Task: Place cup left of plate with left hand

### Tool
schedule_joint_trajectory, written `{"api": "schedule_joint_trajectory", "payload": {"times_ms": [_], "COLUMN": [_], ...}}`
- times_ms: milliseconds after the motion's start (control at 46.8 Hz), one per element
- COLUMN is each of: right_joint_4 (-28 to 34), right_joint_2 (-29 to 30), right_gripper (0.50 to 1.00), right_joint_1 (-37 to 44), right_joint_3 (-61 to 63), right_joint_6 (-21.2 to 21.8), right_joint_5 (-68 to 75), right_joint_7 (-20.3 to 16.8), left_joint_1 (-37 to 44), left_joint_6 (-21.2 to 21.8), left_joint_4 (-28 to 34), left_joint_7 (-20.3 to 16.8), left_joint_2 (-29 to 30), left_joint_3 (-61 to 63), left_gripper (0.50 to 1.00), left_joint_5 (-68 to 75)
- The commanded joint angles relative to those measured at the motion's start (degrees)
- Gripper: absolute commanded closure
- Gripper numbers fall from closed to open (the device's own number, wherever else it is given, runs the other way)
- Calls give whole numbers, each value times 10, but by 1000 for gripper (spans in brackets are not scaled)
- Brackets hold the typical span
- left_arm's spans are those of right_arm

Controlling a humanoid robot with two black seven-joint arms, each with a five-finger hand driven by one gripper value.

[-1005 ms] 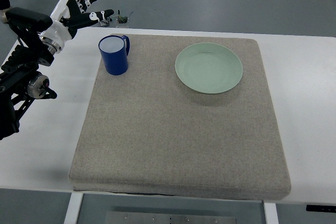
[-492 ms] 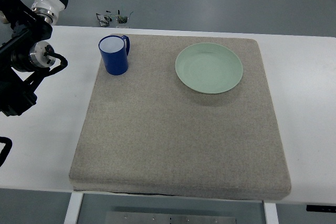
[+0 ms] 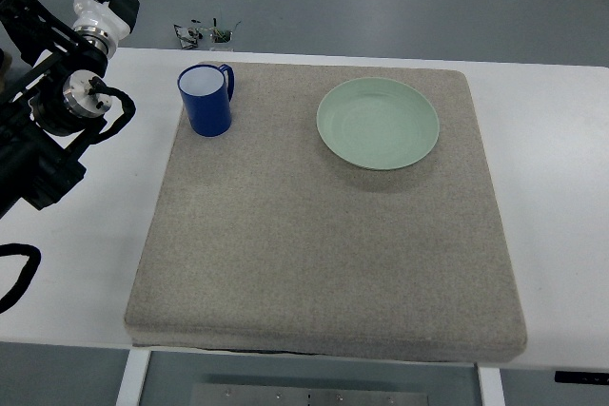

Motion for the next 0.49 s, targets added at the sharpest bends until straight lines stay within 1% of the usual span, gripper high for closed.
{"api": "schedule_joint_trajectory", "payload": {"times_ms": [0, 64, 471], "right_joint_4": [0, 0, 0], "right_joint_2": [0, 0, 0], "right_gripper": [566, 566, 566], "right_joint_1": [0, 0, 0], "right_joint_3": [0, 0, 0], "right_joint_6": [0, 0, 0], "right_joint_5": [0, 0, 0], "right_joint_7": [0, 0, 1], "left_joint_1": [1, 2, -1], "left_joint_6": [-32, -43, -52], "left_joint_4": [3, 11, 19], "left_joint_7": [0, 0, -2], "left_joint_2": [0, 0, -1], "left_joint_3": [0, 0, 7], "left_gripper": [506, 506, 506], "left_joint_5": [-8, -9, 0]}}
